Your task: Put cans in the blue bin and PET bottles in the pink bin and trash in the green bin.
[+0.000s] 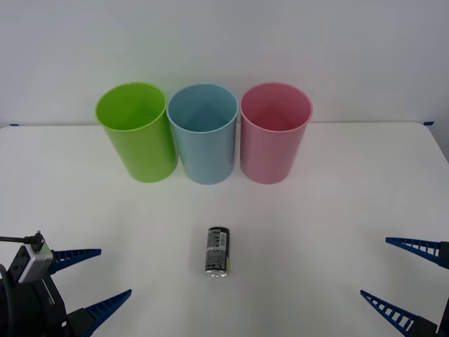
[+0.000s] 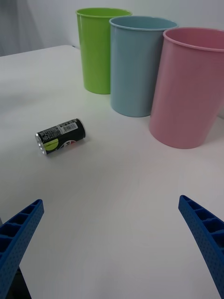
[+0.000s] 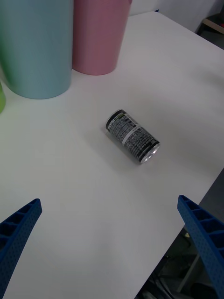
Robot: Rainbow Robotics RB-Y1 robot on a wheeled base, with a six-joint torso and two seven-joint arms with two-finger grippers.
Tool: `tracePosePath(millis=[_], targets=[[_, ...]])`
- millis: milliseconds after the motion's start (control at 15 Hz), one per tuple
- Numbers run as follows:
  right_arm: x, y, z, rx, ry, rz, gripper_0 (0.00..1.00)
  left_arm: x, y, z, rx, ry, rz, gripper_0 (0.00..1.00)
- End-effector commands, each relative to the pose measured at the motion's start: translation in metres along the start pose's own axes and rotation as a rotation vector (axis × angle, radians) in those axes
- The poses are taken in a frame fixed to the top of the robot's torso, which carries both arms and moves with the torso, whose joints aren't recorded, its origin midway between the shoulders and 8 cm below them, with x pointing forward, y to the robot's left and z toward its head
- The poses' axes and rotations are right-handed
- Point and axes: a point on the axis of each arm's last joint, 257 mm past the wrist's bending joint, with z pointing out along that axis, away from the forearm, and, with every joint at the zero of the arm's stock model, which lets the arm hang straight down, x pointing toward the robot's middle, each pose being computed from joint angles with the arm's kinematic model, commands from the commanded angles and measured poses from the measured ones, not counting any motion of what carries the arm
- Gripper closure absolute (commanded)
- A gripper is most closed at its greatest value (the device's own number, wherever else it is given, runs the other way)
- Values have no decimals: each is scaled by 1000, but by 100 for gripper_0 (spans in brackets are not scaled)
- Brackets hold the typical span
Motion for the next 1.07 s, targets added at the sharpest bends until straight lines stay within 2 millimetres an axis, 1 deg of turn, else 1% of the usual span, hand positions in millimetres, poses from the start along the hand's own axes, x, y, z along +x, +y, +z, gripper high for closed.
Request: tracePosePath(millis=[67, 200, 400, 533, 733, 933, 1067], targets=[[0, 0, 0, 0, 0, 0, 0, 0, 0, 0, 0, 0, 0, 0], [0, 0, 0, 0, 0, 0, 0, 0, 0, 0, 0, 0, 0, 0], [-15, -6, 1, 3, -11, -26, 0, 0, 0, 0, 0, 0, 0, 0], [-25, -7, -1, -19, 8, 10, 0, 0, 0, 0, 0, 0, 0, 0], [-37, -16, -3, -34, 51, 91, 0, 0, 0, 0, 0, 0, 0, 0], [-49, -22, 7, -5, 110, 165, 0, 0, 0, 0, 0, 0, 0, 0], [-61, -20, 22, 29, 157, 212, 0, 0, 0, 0, 0, 0, 0, 0]])
